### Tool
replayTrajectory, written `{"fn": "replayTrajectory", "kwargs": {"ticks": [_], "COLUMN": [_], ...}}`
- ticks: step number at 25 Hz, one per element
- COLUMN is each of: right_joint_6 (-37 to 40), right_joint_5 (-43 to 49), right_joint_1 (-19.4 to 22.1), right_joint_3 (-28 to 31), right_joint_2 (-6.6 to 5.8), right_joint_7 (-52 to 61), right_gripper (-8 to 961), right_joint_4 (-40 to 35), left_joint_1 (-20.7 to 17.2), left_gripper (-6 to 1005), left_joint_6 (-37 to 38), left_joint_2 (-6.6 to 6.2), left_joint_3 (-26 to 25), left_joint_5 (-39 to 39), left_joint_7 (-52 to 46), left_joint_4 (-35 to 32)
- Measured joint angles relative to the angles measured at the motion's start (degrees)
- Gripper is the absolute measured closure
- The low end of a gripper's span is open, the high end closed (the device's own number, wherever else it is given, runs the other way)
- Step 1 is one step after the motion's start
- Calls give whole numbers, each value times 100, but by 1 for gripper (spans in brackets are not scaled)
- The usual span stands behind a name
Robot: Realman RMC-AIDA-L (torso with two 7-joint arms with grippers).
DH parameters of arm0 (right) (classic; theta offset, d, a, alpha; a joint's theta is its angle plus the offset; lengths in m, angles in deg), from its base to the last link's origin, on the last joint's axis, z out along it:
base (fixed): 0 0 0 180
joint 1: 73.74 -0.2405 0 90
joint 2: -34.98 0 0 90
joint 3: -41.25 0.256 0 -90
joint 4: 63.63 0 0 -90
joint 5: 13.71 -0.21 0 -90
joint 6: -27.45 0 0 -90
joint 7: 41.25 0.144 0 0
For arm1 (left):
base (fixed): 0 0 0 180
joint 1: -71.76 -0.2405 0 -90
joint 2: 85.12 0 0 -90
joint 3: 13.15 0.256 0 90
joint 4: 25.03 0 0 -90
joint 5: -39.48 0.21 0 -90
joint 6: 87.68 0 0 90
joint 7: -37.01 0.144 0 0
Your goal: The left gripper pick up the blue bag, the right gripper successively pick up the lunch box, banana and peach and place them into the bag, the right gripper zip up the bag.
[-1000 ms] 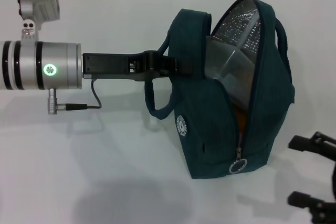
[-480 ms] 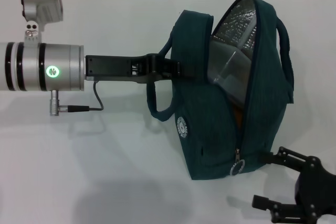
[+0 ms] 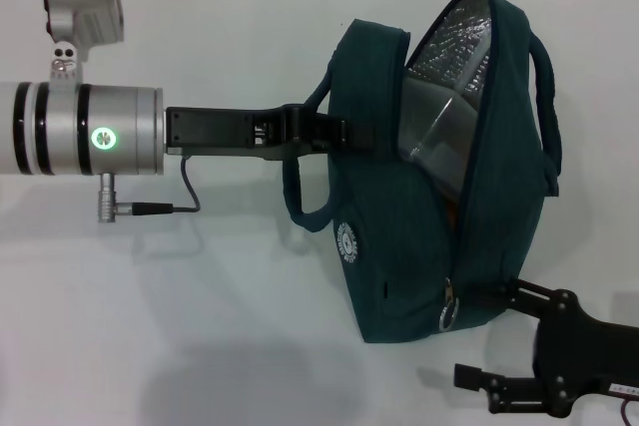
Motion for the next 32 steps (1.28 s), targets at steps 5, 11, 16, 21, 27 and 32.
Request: {"fn": "replayTrajectory", "kwargs": {"ticks": [5,11,16,21,27,32], "right_joint_6": [-37,-155,-165,-189,-189,-166], "right_joint_5": [-67,-99,-99,-106,-141,-266], "right_joint_1": [-139,-343,-281,-288,-272,-238], "right_joint_3": [-141,-399,-348,-349,-344,-338], "right_joint_2": [23,34,20,20,23,4], "right_joint_7": [1,-3,-56,-85,-88,-37], "right_gripper": [79,79,80,80,95,164], "right_joint_4": [102,244,268,275,282,289], "left_joint_1": [1,6,-4,-6,-6,-9], "left_gripper": [910,910,909,909,908,908], "left_joint_6": [0,0,0,0,0,13], "left_joint_2": [4,10,10,10,10,10], "left_joint_3": [0,0,0,0,0,0], "left_joint_5": [0,-2,-2,-1,-1,-1], "left_joint_7": [1,3,9,11,11,10], "left_joint_4": [0,0,0,0,0,0]}}
